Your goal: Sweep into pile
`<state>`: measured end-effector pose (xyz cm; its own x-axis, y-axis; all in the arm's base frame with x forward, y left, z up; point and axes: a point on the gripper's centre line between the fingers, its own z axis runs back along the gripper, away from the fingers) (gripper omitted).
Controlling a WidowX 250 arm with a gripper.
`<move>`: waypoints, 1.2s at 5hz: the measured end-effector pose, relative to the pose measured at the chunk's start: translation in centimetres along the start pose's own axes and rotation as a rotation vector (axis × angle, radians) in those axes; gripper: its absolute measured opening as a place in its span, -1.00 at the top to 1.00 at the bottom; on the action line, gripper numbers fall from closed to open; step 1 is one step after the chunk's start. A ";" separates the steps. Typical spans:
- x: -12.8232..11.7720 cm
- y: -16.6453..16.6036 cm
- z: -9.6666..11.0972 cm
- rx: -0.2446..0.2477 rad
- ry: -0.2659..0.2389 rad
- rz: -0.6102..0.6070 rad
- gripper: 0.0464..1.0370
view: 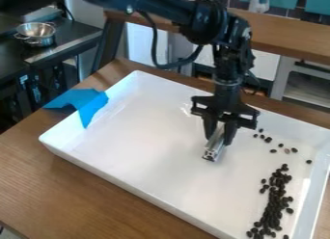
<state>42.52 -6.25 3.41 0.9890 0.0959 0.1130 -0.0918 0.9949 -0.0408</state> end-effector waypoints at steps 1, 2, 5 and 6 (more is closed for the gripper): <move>0.0 0.0 0.0 0.005 0.000 0.018 0.35; -0.5 -1.0 -0.6 0.017 0.015 0.005 0.35; -2.1 -5.4 -0.7 0.007 0.037 -0.065 0.35; -2.8 -6.7 -1.0 0.006 0.056 -0.073 0.35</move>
<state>40.49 -13.21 2.39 0.9980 0.0210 0.0601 -0.0194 0.9994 -0.0280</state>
